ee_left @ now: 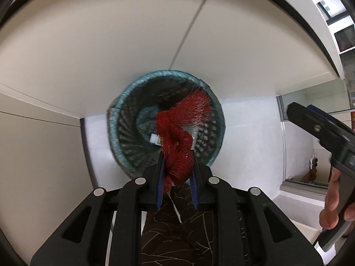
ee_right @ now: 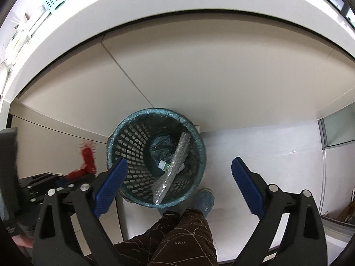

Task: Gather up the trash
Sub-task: 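Open the left tool to drop the red mesh bag into the bin, then raise both open tools back up over the counter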

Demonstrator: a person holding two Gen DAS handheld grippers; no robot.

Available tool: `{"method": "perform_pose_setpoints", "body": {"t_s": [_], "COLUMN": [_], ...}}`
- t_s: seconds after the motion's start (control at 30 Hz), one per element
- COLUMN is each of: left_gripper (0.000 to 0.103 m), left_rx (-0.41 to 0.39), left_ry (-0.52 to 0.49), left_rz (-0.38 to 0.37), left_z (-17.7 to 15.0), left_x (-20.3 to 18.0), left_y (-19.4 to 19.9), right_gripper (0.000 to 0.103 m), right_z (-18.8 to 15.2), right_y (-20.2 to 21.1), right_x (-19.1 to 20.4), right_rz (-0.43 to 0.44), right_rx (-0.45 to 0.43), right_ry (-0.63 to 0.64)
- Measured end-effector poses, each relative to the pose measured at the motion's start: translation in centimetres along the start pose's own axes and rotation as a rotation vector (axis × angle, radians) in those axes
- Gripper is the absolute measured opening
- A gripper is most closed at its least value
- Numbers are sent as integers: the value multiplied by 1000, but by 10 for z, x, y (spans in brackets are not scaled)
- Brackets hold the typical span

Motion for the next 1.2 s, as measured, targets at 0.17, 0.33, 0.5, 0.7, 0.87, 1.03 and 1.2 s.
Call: {"method": "perform_pose_setpoints", "body": {"t_s": [0.17,0.33,0.5,0.7,0.87,1.03,1.2], "left_gripper": [19,20,23,27,44,65,82], "left_rx": [18,4,5,5,0,-15,-53], "left_ry": [-15,-17,-22,-38,-38,-40,-55], "left_rz": [-16,-49,-44,-27,-14,-11,-4], "left_z": [5,11,11,12,14,16,18], "left_x": [-14,-23,-26,-28,-24,-21,-18], "left_y": [-16,-28,-36,-40,-39,-32,-19], "right_gripper": [90,90,90,90,90,90,90], "right_z": [0,1,4,4,5,6,5], "right_y": [5,11,20,27,24,21,21], "right_x": [-13,-21,-23,-26,-27,-27,-26], "right_rz": [-7,-8,-1,17,19,17,18], "right_rx": [-10,-21,-35,-39,-31,-29,-35], "right_ry": [-17,-27,-38,-44,-45,-46,-50]}}
Point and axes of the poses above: each gripper's, at about its wrist camera, not at the fingertips, and y roughly against the way its jaws point, x to its left, z to its top, the point moved 8 cm from there along -y, roughly the way its jaws point, and after that the axes turned 8 degrees about x, right-handed, at the moved point
